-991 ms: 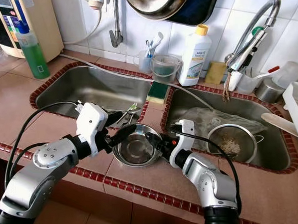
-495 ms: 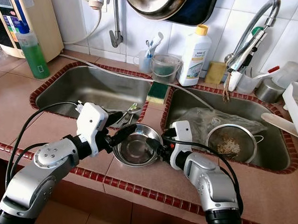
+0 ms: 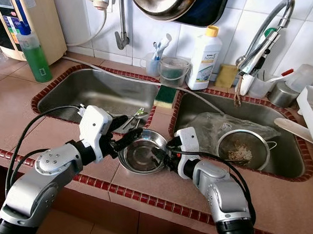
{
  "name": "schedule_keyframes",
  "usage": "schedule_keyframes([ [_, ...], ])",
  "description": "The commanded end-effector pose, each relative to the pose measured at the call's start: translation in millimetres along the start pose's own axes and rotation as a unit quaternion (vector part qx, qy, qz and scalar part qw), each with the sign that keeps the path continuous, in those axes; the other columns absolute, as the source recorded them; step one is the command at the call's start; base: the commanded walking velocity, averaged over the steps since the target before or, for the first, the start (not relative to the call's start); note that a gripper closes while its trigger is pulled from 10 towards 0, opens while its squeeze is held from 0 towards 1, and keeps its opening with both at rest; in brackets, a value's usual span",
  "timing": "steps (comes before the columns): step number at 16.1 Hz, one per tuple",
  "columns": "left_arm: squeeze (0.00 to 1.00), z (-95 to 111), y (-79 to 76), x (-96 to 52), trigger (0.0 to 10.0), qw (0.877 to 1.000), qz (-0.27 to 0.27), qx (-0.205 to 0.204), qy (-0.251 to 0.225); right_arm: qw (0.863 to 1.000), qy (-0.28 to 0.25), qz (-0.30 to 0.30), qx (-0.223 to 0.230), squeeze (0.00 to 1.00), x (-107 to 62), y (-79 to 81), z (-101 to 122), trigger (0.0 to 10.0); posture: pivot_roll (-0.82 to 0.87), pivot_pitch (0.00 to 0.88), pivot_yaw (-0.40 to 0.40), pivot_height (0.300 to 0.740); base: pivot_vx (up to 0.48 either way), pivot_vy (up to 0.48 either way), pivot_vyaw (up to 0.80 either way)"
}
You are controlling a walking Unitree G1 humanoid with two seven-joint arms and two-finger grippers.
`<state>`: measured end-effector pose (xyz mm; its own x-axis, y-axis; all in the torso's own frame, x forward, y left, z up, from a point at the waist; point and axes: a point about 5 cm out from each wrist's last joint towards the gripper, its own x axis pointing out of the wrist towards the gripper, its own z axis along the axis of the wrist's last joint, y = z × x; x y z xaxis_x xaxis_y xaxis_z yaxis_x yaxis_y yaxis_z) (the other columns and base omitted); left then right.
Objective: Kitchen organization
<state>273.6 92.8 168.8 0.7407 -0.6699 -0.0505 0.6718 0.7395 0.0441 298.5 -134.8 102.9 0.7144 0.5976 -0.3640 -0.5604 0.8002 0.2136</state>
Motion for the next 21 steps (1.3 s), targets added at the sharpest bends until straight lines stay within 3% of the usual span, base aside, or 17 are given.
schedule_keyframes([
  [1,0.00,6.9,-0.5,1.0,10.0,1.000,-0.001,0.007,-0.009,1.000,-0.013,0.000,-0.016,0.00,-0.9,1.7,5.8,0.0,-0.16,0.000,-0.014,0.736,0.000,0.000,0.00],
  [6,0.00,8.0,0.7,1.8,10.0,1.000,0.000,0.006,-0.011,1.000,-0.014,-0.001,-0.028,0.00,-1.1,0.9,7.3,0.0,-0.16,0.000,-0.012,0.736,0.000,0.000,0.00],
  [11,0.00,9.5,1.3,2.6,10.0,1.000,0.001,0.005,-0.014,0.997,-0.004,-0.023,-0.072,0.00,0.3,-4.0,9.4,0.0,-0.16,0.000,-0.008,0.736,0.000,0.000,0.00],
  [15,0.00,10.0,1.8,2.2,10.0,1.000,0.002,0.005,-0.014,0.999,-0.010,-0.012,-0.049,0.00,1.4,-2.1,7.8,0.0,-0.16,0.000,-0.008,0.736,0.000,0.000,0.00],
  [16,0.00,10.0,1.8,2.1,10.0,1.000,0.002,0.005,-0.014,0.999,-0.008,-0.009,-0.042,0.00,1.6,-1.8,7.1,4.5,-0.16,0.000,-0.008,0.736,0.000,0.000,0.00],
  [17,0.00,9.9,1.7,2.1,10.0,1.000,0.002,0.005,-0.014,0.999,-0.007,-0.006,-0.034,0.00,1.8,-1.6,6.6,10.0,-0.16,0.000,-0.008,0.736,0.000,0.000,0.00],
  [18,0.00,10.0,1.7,2.1,10.0,1.000,0.002,0.005,-0.014,1.000,-0.010,-0.004,-0.026,1.00,2.1,-1.9,7.3,10.0,-0.16,0.000,-0.008,0.736,0.000,0.000,0.00],
  [21,0.00,10.3,1.5,2.3,10.0,1.000,0.002,0.005,-0.014,0.999,-0.010,-0.006,-0.030,1.00,1.8,-2.3,7.2,10.0,-0.16,0.000,-0.007,0.736,0.000,0.000,0.00],
])
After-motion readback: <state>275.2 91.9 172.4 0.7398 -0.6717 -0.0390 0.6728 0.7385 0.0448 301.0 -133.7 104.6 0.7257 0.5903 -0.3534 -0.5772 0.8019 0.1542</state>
